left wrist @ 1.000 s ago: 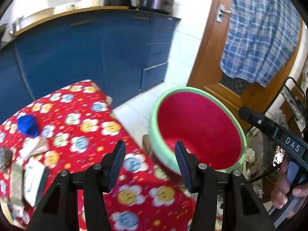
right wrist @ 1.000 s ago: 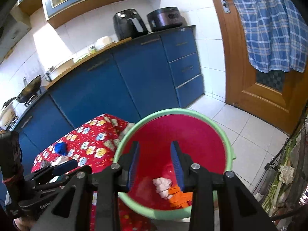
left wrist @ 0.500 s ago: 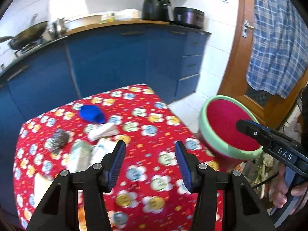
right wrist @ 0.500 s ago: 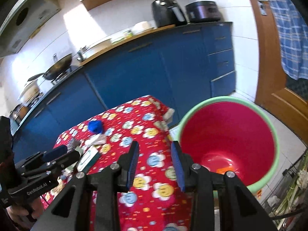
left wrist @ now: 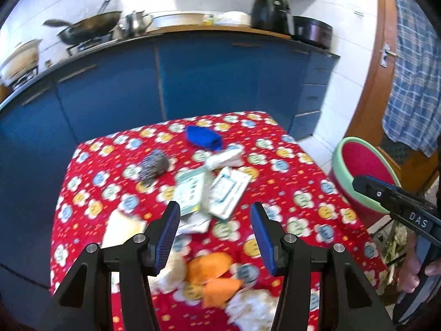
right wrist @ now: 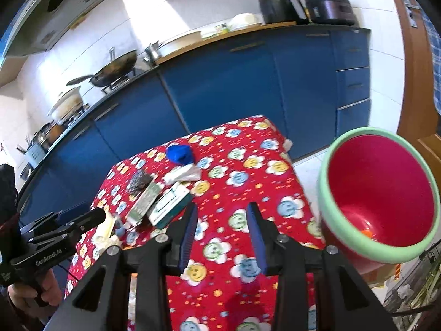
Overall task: Collect trash
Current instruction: 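Move both open tools back over the table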
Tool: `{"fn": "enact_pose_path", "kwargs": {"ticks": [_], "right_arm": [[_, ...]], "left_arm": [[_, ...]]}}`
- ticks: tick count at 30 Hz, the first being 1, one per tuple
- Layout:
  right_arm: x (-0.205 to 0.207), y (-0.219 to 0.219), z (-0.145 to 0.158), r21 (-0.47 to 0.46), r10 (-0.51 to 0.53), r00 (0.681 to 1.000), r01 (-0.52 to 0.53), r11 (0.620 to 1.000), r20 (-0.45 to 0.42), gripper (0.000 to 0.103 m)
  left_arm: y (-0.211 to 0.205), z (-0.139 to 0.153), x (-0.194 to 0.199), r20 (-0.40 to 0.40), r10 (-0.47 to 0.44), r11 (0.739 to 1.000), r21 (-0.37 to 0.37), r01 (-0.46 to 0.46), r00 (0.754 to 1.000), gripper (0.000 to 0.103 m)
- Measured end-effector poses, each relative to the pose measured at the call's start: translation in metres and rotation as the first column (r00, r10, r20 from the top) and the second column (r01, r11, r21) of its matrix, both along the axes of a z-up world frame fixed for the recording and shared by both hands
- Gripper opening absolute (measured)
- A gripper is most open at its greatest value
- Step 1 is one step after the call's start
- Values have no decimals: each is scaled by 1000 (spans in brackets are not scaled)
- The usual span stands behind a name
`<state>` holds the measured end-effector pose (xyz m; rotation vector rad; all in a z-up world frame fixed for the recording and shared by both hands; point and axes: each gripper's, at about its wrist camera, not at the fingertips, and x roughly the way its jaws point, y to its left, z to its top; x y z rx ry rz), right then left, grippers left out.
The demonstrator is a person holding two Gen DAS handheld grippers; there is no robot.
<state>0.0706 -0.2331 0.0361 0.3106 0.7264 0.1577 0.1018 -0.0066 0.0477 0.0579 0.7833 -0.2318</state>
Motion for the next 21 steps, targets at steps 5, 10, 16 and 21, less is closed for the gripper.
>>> {"fn": "enact_pose_path", "kwargs": {"ticks": [5, 10, 16, 21], "right_arm": [[-4, 24, -6, -7, 45, 999, -46, 999, -21, 41], [-13, 47, -11, -27, 94, 995, -95, 995, -43, 43], [-22, 71, -22, -53, 151, 986, -155, 987, -77, 45], [-26, 87, -30, -64, 182, 978, -190, 980, -103, 47]], "left_arm": [[33, -8, -5, -12, 64, 998, 12, -63, 998, 55], [70, -30, -4, -49, 139, 990, 39, -137, 989, 55], [102, -56, 8, -108, 201, 979, 59, -195, 974, 55], [115, -78, 23, -160, 218, 975, 67, -210, 963, 55]]}}
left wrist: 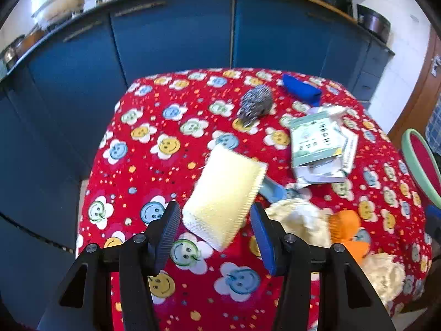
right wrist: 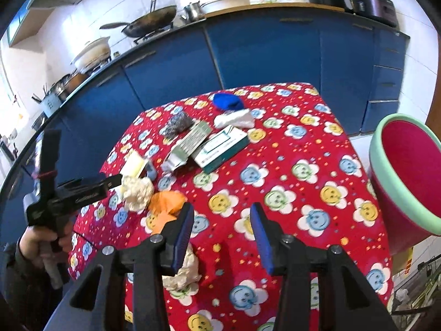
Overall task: Collect trash
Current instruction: 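Move both open tools back over the table, then grasp the yellow sponge with the left tool while the right tool grasps crumpled white paper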
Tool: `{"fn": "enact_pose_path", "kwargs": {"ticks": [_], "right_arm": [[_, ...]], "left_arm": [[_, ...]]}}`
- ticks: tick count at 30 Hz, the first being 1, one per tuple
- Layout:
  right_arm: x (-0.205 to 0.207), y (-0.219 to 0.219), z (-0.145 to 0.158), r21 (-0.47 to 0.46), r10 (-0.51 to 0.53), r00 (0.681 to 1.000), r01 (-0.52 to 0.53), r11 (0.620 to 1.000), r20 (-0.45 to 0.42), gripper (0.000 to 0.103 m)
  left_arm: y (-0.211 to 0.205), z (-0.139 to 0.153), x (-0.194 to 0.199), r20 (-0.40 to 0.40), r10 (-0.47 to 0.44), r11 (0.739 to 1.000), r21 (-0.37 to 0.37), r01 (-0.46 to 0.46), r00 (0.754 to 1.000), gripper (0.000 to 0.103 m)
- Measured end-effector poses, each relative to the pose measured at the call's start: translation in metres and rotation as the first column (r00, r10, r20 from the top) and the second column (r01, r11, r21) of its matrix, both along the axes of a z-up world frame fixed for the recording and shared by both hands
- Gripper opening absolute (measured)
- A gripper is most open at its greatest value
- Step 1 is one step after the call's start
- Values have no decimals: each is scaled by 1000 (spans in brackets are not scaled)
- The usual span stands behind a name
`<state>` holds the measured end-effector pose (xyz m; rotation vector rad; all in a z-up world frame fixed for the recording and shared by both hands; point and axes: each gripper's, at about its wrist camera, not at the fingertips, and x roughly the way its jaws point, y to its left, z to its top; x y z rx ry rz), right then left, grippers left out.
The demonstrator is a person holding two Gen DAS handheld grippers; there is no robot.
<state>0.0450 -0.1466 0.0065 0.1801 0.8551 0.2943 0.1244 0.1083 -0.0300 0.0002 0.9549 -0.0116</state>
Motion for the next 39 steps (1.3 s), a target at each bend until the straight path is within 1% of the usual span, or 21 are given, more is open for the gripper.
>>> {"fn": "enact_pose_path", "kwargs": {"ticks": [4, 8, 11, 12, 13, 14, 16, 19, 21, 27, 33, 37, 38, 39], "right_arm": [[-3, 9, -7, -10, 21, 999, -21, 1000, -25, 48], [-6, 15, -11, -8, 31, 999, -32, 999, -42, 48], [-7, 20, -15, -3, 47, 998, -47, 999, -52, 49], [-8, 22, -17, -1, 56, 997, -56, 998, -57, 49], [-9, 24, -17, 0, 61, 996, -62, 998, -60, 49], [-9, 26, -18, -1, 68, 996, -68, 998, -64, 49], [-9, 30, -20, -7, 81, 994, -82, 997, -70, 49], [-10, 36, -23, -17, 96, 992, -98, 995, -81, 50], [-11, 39, -26, -14, 106, 990, -108, 994, -90, 50], [-11, 45, -36, 15, 135, 983, -134, 991, -126, 52], [-11, 54, -43, 27, 161, 976, -159, 987, -144, 53], [-12, 63, -50, 50, 198, 964, -193, 980, -175, 52], [-12, 64, -51, 54, 203, 963, -196, 979, -179, 51], [-12, 65, -53, 57, 207, 961, -200, 978, -185, 46]], "left_arm": [[9, -13, 9, -23, 13, 1000, -17, -14, 1000, 55], [12, -21, 15, -31, -3, 998, -68, 1, 1000, 55], [7, -26, 17, -31, -20, 998, -64, 18, 999, 55], [5, -28, 17, -29, -22, 998, -64, 20, 999, 53], [4, -29, 17, -25, -21, 998, -64, 19, 999, 47], [3, -29, 17, -21, -23, 997, -68, 21, 1000, 46], [1, -26, 13, 4, -29, 998, -64, 29, 1000, 39], [0, -18, 5, 47, -38, 997, -58, 40, 998, 36], [2, -12, -2, 77, -36, 997, -58, 40, 996, 36], [10, 5, -21, 125, -20, 995, -91, 32, 992, 35], [9, 17, -36, 149, -15, 993, -110, 32, 989, 35], [6, 25, -43, 164, -26, 993, -111, 44, 986, 35], [4, 27, -44, 168, -28, 993, -109, 47, 985, 35], [3, 29, -46, 172, -32, 993, -108, 51, 985, 35]]}}
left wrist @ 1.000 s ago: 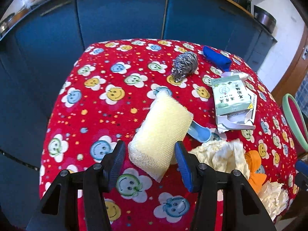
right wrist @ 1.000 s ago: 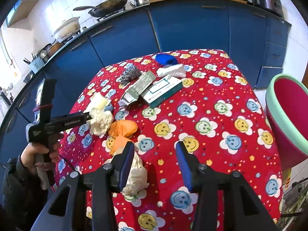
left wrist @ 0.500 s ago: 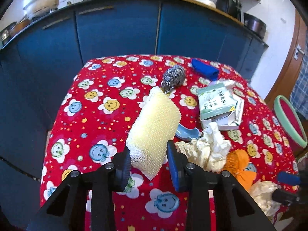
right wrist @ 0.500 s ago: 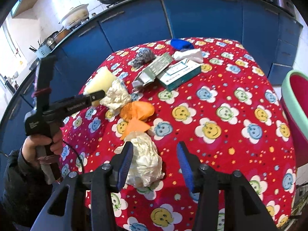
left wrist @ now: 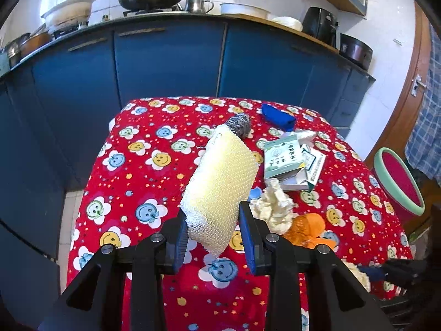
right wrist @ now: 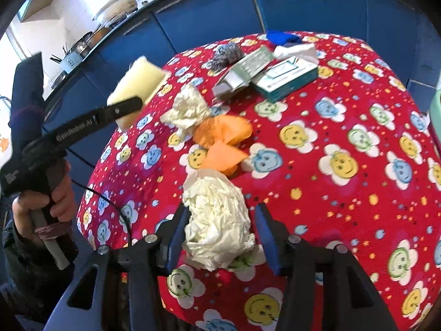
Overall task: Collect trash
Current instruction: 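Grasp the yellow sponge with the left tool while the right tool grasps crumpled white paper, then carry sponge and paper over the red bucket and open both tools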
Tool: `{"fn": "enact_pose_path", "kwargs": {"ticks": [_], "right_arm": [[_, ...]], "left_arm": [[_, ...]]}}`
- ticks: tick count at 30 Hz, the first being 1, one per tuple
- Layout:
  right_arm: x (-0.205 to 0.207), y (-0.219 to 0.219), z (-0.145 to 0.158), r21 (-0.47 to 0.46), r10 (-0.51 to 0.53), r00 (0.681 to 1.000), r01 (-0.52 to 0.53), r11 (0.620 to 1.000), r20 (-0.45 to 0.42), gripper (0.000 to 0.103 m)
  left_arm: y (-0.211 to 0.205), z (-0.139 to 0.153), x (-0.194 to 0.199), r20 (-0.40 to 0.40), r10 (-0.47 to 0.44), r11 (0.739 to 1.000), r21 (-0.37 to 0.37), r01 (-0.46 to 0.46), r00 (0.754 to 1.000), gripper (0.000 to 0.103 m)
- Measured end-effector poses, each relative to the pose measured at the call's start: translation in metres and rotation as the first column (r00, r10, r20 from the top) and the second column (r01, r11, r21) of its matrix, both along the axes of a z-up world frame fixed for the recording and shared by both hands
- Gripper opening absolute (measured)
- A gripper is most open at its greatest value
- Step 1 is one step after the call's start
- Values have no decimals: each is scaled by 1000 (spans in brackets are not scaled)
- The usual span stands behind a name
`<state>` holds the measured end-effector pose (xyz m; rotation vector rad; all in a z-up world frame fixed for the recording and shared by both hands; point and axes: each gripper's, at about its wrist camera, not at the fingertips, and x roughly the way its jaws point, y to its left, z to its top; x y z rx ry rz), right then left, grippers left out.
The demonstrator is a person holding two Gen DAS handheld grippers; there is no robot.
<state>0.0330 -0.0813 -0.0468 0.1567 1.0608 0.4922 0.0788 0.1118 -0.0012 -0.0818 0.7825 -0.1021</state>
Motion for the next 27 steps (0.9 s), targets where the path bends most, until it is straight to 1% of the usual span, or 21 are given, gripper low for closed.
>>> {"fn": "enact_pose_path", "kwargs": {"ticks": [4, 9, 14, 22, 27], "right_arm": [[-1, 0, 0, 22, 4, 1000, -4, 1000, 7, 39], [-6, -2, 9, 40, 11, 999, -13, 999, 49, 37], [-9, -11, 28, 46, -7, 994, 2, 999, 113, 37], [-8, -45, 50, 41, -107, 978, 101, 994, 180, 37], [-6, -73, 62, 36, -181, 961, 177, 984, 209, 38]], "left_arm": [[-6, 6, -4, 10, -19, 1000, 1, 19, 1000, 35], [-15, 11, -6, 16, -41, 999, 2, 41, 999, 35], [-28, 17, -8, 25, -73, 997, 11, 73, 997, 35], [-59, 22, -6, 20, -148, 989, 16, 147, 989, 35], [-86, 30, -1, 27, -207, 978, 23, 207, 978, 35]]}}
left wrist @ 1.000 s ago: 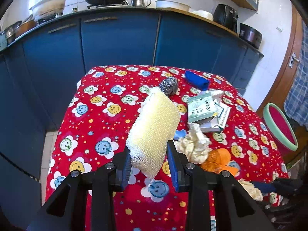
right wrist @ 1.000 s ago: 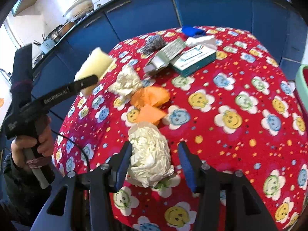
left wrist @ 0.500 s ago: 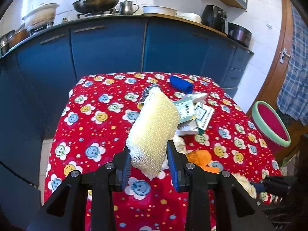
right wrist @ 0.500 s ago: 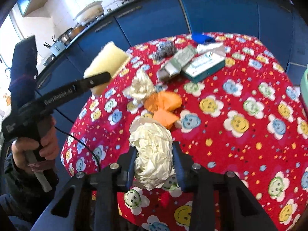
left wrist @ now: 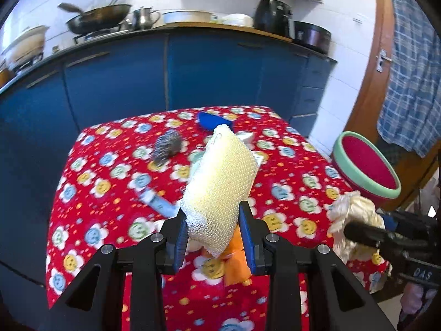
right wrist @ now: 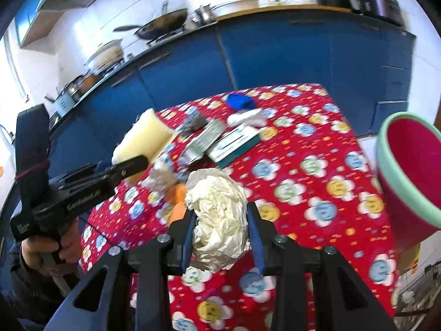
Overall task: Collect trash
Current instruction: 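Carry sponge and paper over the red bucket and open both tools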
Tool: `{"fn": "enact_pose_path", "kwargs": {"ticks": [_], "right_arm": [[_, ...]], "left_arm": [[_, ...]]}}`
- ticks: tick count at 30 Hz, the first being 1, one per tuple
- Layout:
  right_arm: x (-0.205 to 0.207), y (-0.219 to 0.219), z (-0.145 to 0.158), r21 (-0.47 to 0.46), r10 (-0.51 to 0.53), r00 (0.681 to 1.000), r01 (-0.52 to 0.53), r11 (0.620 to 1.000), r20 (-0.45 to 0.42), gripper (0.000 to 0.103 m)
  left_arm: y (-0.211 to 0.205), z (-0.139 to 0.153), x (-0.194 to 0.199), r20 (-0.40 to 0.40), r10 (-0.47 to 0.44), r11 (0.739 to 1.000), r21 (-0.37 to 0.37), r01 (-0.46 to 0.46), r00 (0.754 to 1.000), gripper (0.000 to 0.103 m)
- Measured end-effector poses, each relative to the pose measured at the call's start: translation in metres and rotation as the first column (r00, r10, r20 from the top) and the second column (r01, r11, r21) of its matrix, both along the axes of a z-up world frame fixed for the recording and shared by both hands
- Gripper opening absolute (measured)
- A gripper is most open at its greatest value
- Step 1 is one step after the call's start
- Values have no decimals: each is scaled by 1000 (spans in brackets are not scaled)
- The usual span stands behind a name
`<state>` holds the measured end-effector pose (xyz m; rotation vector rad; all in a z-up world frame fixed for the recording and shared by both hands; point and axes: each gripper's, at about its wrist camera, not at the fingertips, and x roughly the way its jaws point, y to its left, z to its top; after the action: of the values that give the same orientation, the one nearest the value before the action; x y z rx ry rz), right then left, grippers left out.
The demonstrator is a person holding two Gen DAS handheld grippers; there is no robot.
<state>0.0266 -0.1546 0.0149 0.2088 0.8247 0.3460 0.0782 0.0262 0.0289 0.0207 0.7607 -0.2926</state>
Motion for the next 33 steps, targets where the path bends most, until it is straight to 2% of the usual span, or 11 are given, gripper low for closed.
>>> {"fn": "enact_pose_path", "kwargs": {"ticks": [7, 14, 23, 33], "right_arm": [[0, -44, 11, 0, -122, 992, 122, 992, 34, 38], [3, -90, 14, -13, -239, 970, 240, 971, 45, 38], [9, -148, 14, -50, -368, 928, 371, 927, 62, 38], [22, -208, 1, -90, -486, 873, 488, 868, 43, 38]], "left_arm": [[-43, 7, 8, 7, -83, 996, -12, 83, 997, 35], [-97, 8, 19, -13, -174, 984, -34, 173, 985, 35], [-165, 7, 35, -37, -262, 965, -44, 260, 964, 35], [-247, -8, 50, -77, -366, 930, -67, 361, 928, 35]]}}
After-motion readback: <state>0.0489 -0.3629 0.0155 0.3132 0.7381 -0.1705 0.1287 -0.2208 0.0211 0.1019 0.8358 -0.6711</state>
